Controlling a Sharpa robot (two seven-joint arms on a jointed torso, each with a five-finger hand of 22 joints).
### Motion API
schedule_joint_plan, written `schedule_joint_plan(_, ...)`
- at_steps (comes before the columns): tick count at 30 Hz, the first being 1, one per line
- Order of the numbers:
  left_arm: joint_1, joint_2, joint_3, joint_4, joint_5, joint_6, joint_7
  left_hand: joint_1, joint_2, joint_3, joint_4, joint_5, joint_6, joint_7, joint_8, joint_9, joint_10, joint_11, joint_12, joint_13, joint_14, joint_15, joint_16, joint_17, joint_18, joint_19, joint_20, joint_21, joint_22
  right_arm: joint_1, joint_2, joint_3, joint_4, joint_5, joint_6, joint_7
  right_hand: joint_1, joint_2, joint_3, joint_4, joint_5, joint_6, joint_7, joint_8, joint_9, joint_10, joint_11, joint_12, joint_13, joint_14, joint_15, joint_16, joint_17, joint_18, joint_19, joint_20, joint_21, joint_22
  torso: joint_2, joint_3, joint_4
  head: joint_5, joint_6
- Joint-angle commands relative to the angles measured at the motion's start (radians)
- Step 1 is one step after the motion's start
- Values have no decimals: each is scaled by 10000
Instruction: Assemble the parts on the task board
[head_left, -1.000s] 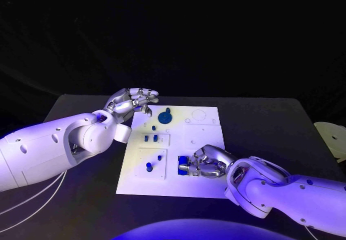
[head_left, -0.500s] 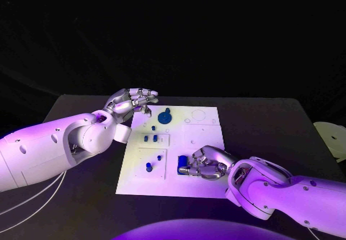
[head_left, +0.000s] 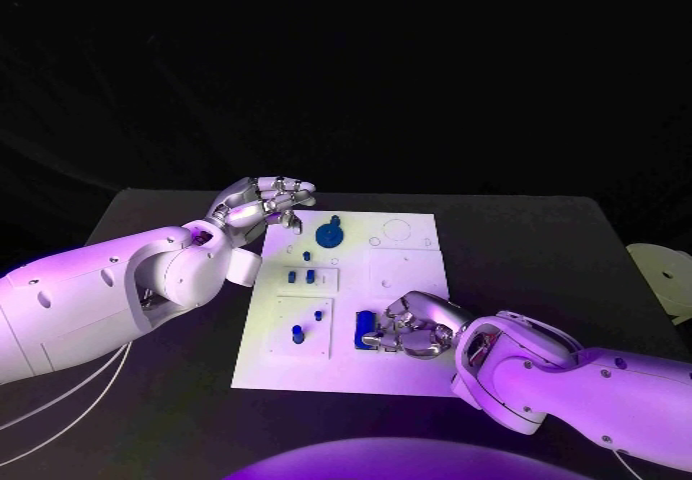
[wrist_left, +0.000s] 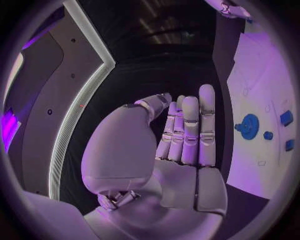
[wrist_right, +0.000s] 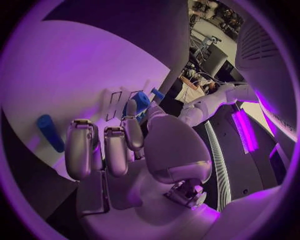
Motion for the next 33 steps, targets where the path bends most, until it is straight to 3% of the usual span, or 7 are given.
schedule_joint_plan(1, 4, 5, 5, 25, -43, 153, 11, -11, 82, 30, -20, 46, -11, 28, -51, -16, -28, 5, -22, 16, 73, 13, 31, -14, 62, 73, 30, -45, -11, 3, 47, -2, -72, -249, 212, -332, 599, 446, 174, 1, -139, 61, -37, -41, -17, 166, -89, -58, -90, 613, -78, 37, 147, -87, 182, -60, 48, 1873, -7, -5, 6, 2, -12)
schedule_joint_plan(9, 4, -26, 5, 23, -47, 180, -19, -11, 82, 30, -20, 46, -11, 28, -51, -16, -28, 5, -22, 16, 73, 13, 31, -14, 62, 73, 30, -45, -11, 14, 50, -2, -77, -253, 417, -334, 892, 268, 753, -98, -321, 179, -113, 41, 22, 257, -154, 104, 67, 614, -132, 36, 163, -81, 174, -104, 15, 1881, -1, 5, -13, 33, -32)
schedule_joint_plan(18, 4, -49, 4, 24, -53, 197, -46, -11, 82, 30, -20, 46, -11, 28, -51, -16, -28, 5, -22, 16, 73, 13, 31, -14, 62, 73, 30, -45, -11, 16, -31, -2, -26, -50, 779, -63, 1143, -556, 1715, -319, -335, 146, -131, 78, 44, 261, -175, 118, 132, 612, -154, 27, 169, -73, 156, -138, -53, 1890, -5, 6, -17, 57, -68)
schedule_joint_plan(23, 4, -51, 3, 24, -63, 203, -55, -11, 82, 30, -20, 46, -11, 28, -51, -16, -28, 5, -22, 16, 73, 13, 31, -14, 62, 73, 30, -45, -11, 16, -74, -2, -15, -5, 845, 4, 1105, -744, 1817, -323, -294, 158, -135, 85, 43, 261, -168, 119, 141, 610, -155, 22, 162, -72, 153, -135, -67, 1891, -13, 4, -14, 61, -76)
schedule_joint_plan(28, 4, -55, 1, 23, -68, 204, -61, -7, 84, 36, -24, 46, -14, 29, -56, -16, -33, 7, -28, 18, 72, 14, 34, -16, 62, 76, 31, -45, -11, 16, -161, -2, 43, 13, 654, 131, 781, -1203, 1969, -177, -113, 213, -103, 103, 36, 253, -152, 92, 139, 606, -135, 8, 144, -66, 141, -122, -113, 1891, -5, 8, -10, 54, -60)
schedule_joint_plan(33, 4, -56, -2, 22, -69, 206, -63, -7, 84, 36, -24, 46, -14, 29, -56, -16, -33, 7, -28, 18, 72, 14, 34, -16, 62, 76, 31, -45, -11, 39, -377, -1, 148, 88, 212, 368, 615, -1347, 2003, -80, -12, 192, -81, 90, 27, 245, -135, 72, 132, 599, -124, -8, 108, -55, 121, -115, -170, 1879, -11, 6, -15, 52, -58)
